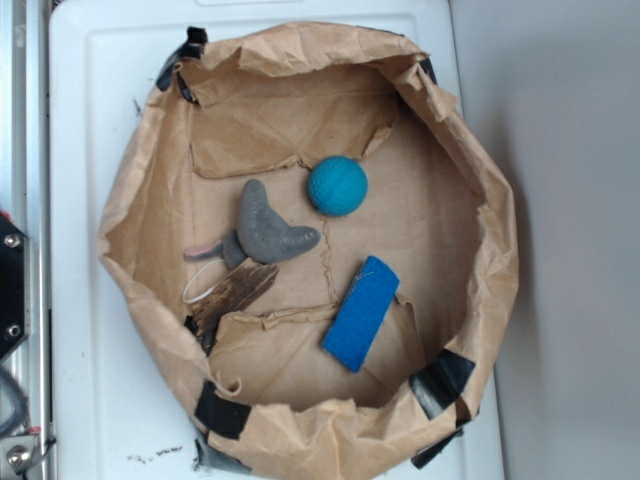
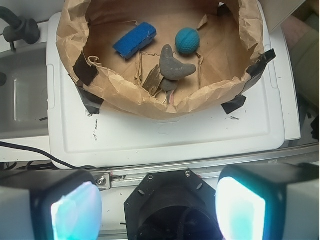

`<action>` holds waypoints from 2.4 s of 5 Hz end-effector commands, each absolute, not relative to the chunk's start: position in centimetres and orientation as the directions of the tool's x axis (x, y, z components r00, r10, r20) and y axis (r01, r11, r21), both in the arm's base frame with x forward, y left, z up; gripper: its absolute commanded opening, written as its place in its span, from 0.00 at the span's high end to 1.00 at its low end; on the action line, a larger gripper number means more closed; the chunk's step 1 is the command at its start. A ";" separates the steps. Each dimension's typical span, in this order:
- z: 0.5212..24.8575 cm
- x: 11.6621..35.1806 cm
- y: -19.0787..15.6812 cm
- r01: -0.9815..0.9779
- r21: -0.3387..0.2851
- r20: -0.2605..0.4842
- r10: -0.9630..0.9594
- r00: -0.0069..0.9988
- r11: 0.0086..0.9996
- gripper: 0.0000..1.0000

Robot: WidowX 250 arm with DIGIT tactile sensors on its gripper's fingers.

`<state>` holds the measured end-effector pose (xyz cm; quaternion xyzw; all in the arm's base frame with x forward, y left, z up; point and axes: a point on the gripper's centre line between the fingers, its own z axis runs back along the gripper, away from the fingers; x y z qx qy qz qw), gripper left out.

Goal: Grab the blue ball.

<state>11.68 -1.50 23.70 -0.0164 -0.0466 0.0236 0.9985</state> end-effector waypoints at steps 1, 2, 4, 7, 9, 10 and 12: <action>23.7 11.7 -1.5 -0.046 -0.035 0.092 0.049 0.995 0.998 0.00; 22.8 15.9 -1.8 -0.167 -0.057 0.104 0.172 0.980 0.984 0.00; 19.0 22.4 -0.5 -0.242 -0.121 0.098 0.254 0.962 0.963 0.00; 13.4 31.6 4.4 -0.320 -0.144 0.232 0.346 0.909 0.936 0.00; 10.1 31.8 7.7 -0.393 -0.089 0.239 0.403 0.884 0.915 0.00; 8.5 31.1 7.4 -0.374 -0.085 0.258 0.383 0.887 0.923 0.00; 7.8 29.9 6.1 -0.355 -0.094 0.218 0.367 0.904 0.930 0.00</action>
